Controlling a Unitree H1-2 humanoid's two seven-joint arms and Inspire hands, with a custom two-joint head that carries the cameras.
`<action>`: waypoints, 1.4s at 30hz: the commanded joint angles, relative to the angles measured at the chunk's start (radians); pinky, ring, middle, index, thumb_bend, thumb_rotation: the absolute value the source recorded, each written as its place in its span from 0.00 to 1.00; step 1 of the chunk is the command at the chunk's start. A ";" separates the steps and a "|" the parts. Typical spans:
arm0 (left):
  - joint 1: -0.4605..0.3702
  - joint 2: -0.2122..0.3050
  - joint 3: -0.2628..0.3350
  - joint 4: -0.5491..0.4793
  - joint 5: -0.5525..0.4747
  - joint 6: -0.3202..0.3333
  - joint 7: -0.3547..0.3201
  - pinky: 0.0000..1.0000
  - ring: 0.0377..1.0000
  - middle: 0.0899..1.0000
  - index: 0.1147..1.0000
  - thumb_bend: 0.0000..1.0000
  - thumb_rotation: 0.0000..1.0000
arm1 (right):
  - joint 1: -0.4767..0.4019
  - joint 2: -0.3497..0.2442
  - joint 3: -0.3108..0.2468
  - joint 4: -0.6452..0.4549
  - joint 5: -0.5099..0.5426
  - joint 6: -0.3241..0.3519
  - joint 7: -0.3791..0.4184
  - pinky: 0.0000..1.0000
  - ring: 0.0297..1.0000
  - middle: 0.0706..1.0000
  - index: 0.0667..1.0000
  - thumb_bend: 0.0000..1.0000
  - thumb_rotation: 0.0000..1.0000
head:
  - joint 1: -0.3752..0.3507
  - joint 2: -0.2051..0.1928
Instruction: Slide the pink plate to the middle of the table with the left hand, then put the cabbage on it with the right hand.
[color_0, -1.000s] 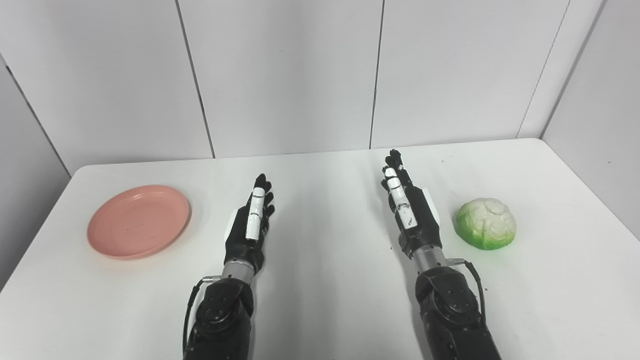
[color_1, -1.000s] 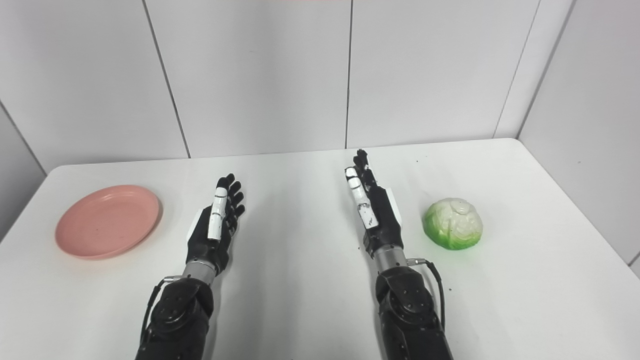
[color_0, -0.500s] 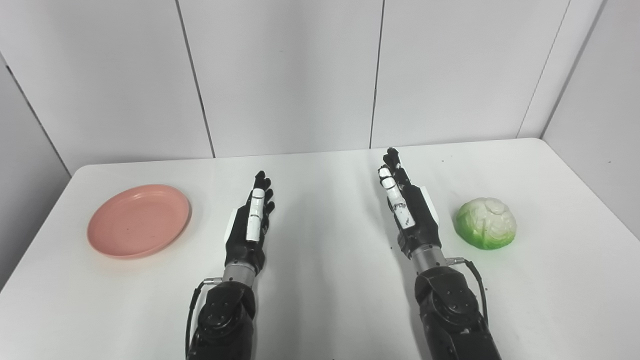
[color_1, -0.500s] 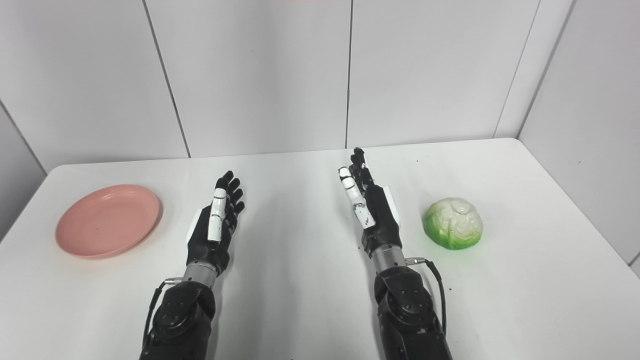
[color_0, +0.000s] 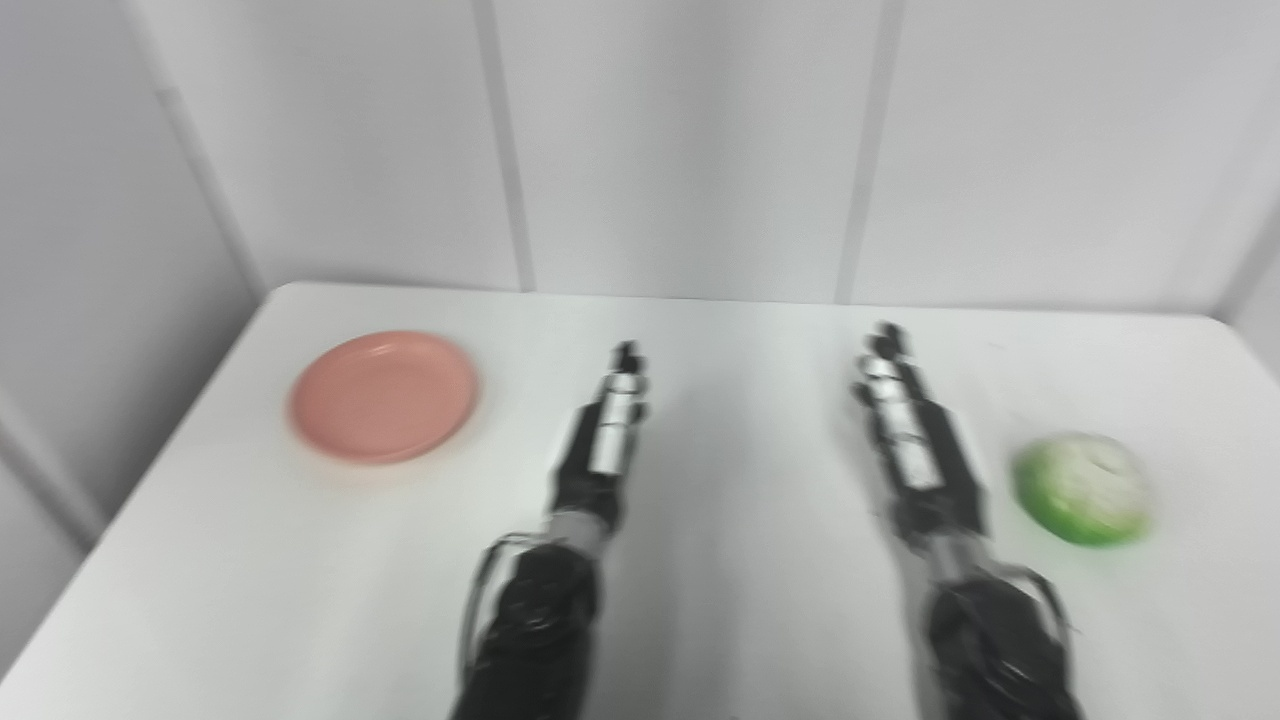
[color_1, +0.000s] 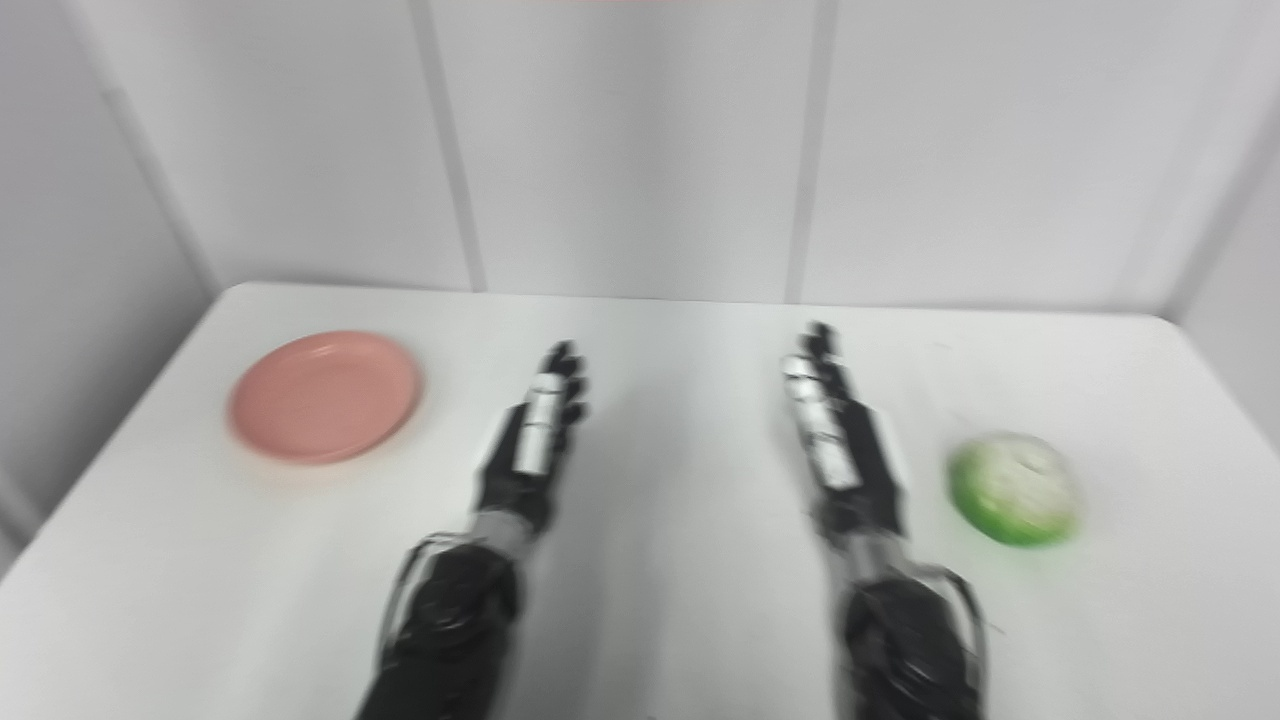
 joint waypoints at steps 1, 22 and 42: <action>-0.086 -0.001 0.013 -0.019 -0.010 -0.006 -0.001 1.00 1.00 1.00 1.00 0.68 1.00 | -0.025 -0.019 -0.020 -0.026 0.022 0.004 0.010 1.00 1.00 1.00 1.00 0.62 0.75 | 0.013 -0.006; -0.265 0.381 0.218 0.028 -0.049 0.001 -0.023 1.00 0.98 0.94 0.91 0.78 1.00 | -0.007 -0.034 -0.033 -0.037 0.031 -0.004 0.011 1.00 1.00 1.00 1.00 0.51 0.73 | 0.112 -0.103; -0.273 0.607 0.340 0.343 -0.124 -0.203 -0.069 0.87 0.82 0.80 0.81 0.80 1.00 | 0.002 -0.023 -0.028 -0.055 0.027 -0.005 0.001 1.00 1.00 1.00 1.00 0.49 0.73 | 0.123 -0.110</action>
